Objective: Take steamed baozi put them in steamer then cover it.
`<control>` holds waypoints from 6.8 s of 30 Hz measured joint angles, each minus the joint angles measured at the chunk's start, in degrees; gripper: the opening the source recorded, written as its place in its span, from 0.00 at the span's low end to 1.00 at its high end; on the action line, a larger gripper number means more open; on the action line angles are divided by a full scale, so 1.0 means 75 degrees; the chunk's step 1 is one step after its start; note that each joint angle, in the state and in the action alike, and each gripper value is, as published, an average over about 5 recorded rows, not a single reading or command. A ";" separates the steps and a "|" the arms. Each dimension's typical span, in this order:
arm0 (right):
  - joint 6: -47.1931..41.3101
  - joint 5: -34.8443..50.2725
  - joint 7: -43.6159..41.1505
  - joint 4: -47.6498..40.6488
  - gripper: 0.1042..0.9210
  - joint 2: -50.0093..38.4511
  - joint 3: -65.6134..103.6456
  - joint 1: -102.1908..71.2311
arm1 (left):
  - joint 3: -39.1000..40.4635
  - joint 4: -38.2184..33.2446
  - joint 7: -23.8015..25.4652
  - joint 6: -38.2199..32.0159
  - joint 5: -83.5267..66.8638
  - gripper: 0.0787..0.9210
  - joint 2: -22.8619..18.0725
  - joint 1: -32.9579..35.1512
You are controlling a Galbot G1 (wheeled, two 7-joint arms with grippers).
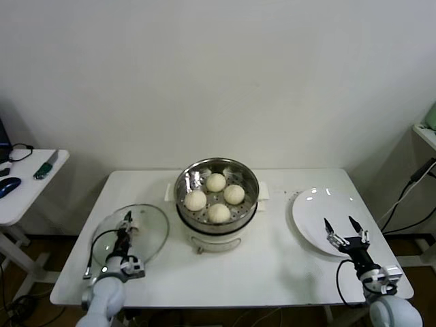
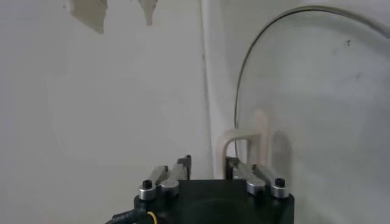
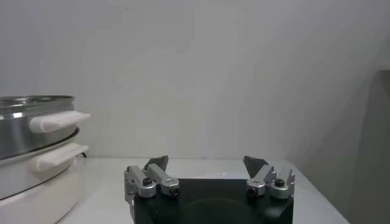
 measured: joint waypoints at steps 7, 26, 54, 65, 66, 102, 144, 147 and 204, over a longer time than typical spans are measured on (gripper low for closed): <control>0.0016 -0.0059 -0.0011 -0.0023 0.88 0.0013 0.0000 0.0013 | 0.0013 -0.0087 0.0011 -0.0002 -0.0155 0.13 0.0037 0.0050; 0.0014 -0.0136 -0.0005 -0.0185 0.88 -0.0216 -0.0101 0.0253 | 0.0242 -0.2492 0.0256 0.1567 -0.0643 0.08 0.0694 0.1032; -0.0065 -0.0524 0.0088 -0.0739 0.88 -0.0734 -0.0940 0.1304 | 0.3455 -0.5063 0.1595 0.4932 -0.1454 0.08 0.2622 -0.0629; -0.0028 -0.0619 0.0078 -0.0849 0.88 -0.0715 -0.0828 0.1269 | 0.5109 -0.4231 0.2324 0.5104 -0.0908 0.08 0.1669 -0.2200; -0.0021 -0.0627 0.0071 -0.0858 0.88 -0.0706 -0.0803 0.1254 | 0.5199 -0.4135 0.2368 0.5104 -0.0850 0.08 0.1552 -0.2284; 0.0117 -0.0788 -0.0062 -0.1014 0.88 -0.0523 -0.0257 0.0950 | 0.5774 -0.1768 0.2456 0.5102 -0.0144 0.08 -0.0717 -0.3030; -0.0028 -0.0792 -0.0088 -0.1099 0.88 -0.0564 -0.0271 0.1157 | 0.5952 -0.1687 0.2302 0.5103 -0.0297 0.35 -0.0546 -0.2911; -0.0127 -0.0783 -0.0037 -0.1043 0.88 -0.0547 -0.0253 0.1161 | 0.5940 -0.1847 0.2345 0.5102 -0.0343 0.47 -0.0461 -0.2859; -0.0550 -0.1254 0.0080 -0.0057 0.88 0.0257 -0.0104 0.0517 | -0.0116 -0.4642 -0.0010 0.0928 -1.0628 0.88 0.0179 0.2096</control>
